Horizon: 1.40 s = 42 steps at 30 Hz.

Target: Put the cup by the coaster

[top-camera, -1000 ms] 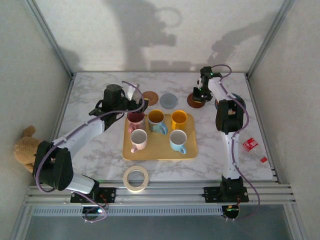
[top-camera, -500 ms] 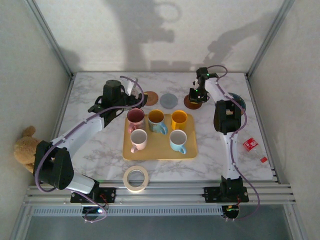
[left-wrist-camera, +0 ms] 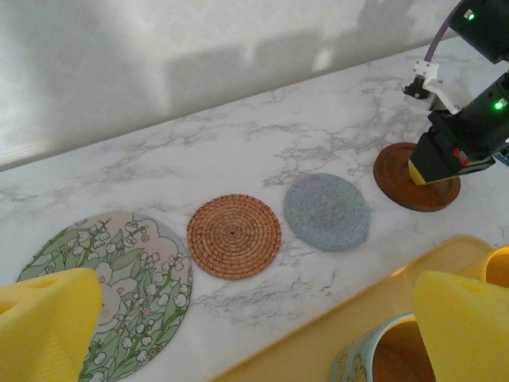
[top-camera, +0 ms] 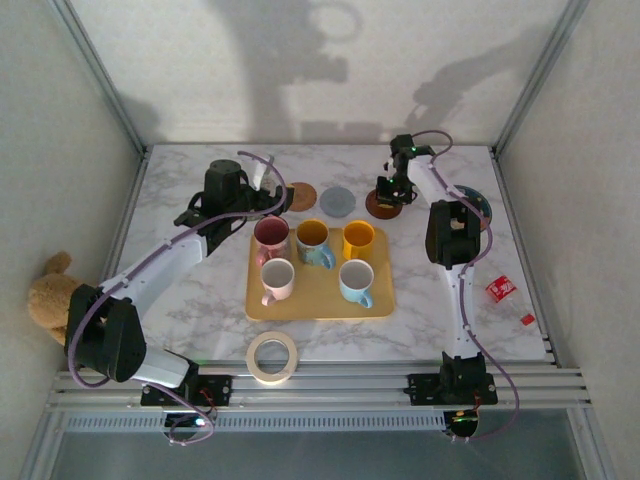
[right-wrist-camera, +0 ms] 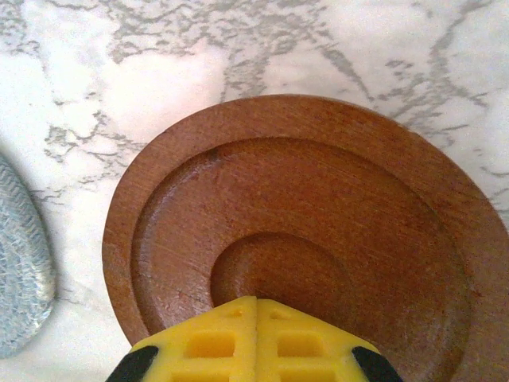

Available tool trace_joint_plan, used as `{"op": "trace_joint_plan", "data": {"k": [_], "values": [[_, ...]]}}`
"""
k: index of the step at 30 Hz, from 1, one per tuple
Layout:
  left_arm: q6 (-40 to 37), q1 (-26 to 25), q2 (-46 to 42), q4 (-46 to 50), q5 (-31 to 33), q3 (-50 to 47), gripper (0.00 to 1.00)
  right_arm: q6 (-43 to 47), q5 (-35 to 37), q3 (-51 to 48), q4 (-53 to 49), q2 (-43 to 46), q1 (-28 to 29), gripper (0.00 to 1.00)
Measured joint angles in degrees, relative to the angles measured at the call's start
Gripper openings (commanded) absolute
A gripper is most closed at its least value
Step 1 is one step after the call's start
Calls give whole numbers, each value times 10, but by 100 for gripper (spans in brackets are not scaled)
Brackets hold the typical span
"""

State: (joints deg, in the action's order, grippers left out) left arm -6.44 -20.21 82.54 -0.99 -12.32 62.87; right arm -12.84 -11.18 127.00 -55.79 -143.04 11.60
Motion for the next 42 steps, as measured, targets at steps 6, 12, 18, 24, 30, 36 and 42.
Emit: {"op": "trace_joint_plan", "data": {"k": [6, 12, 18, 24, 30, 36, 42], "values": [[-2, 0, -1, -1, 0, -5, 100, 0, -1, 12, -11, -5, 5, 0], [-4, 0, -13, -5, 2, -31, 100, 0, 0, 18, -21, -9, 6, 0], [-15, 0, -15, -9, 2, -46, 100, 0, 0, 27, -27, -13, 7, 0], [-23, 3, -15, -15, 1, -48, 100, -4, 0, 30, -34, -13, 9, 0], [-24, 6, -15, -23, -1, -49, 100, -4, 0, 47, -39, -24, 10, 0], [-24, 8, -15, -31, -3, -49, 100, -4, 0, 63, -47, -33, 11, 0], [-24, 9, -15, -31, -3, -49, 100, -4, 0, 89, -53, -46, 11, 0]]}}
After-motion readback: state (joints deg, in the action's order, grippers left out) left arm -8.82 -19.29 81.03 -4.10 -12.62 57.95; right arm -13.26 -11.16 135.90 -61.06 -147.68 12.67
